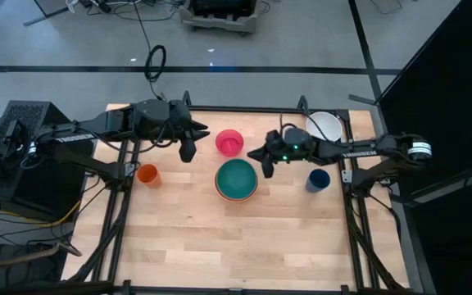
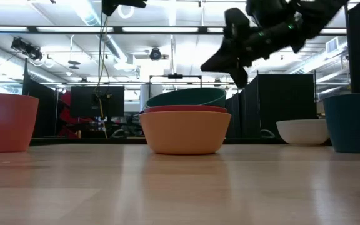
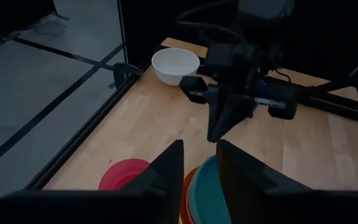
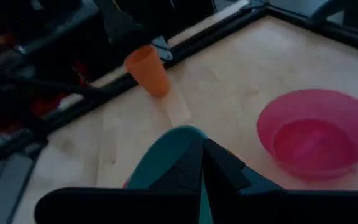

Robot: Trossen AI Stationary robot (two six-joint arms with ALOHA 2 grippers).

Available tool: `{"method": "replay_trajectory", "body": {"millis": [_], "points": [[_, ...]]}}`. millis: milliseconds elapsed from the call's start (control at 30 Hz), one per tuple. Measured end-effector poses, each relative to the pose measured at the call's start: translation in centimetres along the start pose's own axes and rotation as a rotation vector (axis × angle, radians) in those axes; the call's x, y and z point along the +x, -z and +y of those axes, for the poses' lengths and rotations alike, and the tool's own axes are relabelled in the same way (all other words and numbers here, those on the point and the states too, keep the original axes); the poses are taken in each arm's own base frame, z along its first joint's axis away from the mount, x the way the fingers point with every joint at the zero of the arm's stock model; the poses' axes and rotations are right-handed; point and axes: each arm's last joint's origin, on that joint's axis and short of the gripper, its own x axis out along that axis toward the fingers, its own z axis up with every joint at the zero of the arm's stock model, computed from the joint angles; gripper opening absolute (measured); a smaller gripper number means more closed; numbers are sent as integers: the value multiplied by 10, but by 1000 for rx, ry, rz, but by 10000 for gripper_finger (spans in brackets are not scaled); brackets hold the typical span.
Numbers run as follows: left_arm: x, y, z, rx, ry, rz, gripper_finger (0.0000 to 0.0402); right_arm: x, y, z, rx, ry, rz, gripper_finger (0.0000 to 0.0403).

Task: Nest bowls inside each other
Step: Stack the green bowl on top of the orange bowl

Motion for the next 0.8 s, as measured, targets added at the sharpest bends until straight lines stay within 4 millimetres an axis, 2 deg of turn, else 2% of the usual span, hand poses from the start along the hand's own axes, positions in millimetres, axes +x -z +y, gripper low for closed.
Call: {"method": "replay_trajectory", "body": {"millis": [167, 300, 633, 800], "points": [[0, 0, 0, 5, 0, -1, 81, -13, 20, -4, 38, -48, -73, 0], [0, 0, 0, 5, 0, -2, 79, -15, 22, -4, 19, -54, -88, 0], [0, 0, 0, -18, -1, -2, 80, 3, 43, -9, 48, -66, 31, 0], [0, 0, 0, -21, -1, -2, 79, 4, 36, -6, 50, -78, -12, 0]]}}
